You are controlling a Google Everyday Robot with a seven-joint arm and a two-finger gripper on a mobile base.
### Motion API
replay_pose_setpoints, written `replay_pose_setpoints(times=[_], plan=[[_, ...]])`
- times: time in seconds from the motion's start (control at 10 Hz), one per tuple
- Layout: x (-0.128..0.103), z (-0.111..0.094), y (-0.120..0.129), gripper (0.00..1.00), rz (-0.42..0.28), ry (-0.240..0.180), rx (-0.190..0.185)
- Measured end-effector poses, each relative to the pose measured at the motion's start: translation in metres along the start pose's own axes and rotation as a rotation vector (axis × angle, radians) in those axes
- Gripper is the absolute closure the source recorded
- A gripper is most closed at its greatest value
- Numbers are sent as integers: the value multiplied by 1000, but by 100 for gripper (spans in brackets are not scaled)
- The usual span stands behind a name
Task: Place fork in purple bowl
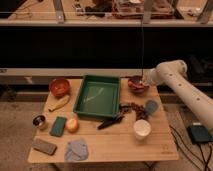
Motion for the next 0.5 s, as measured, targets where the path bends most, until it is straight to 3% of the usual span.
replay_pose_setpoints(times=[0.3, 0.5], plan=[[-4, 9, 24, 97, -12, 13, -7], [-2, 29, 47, 97, -53, -2, 26]])
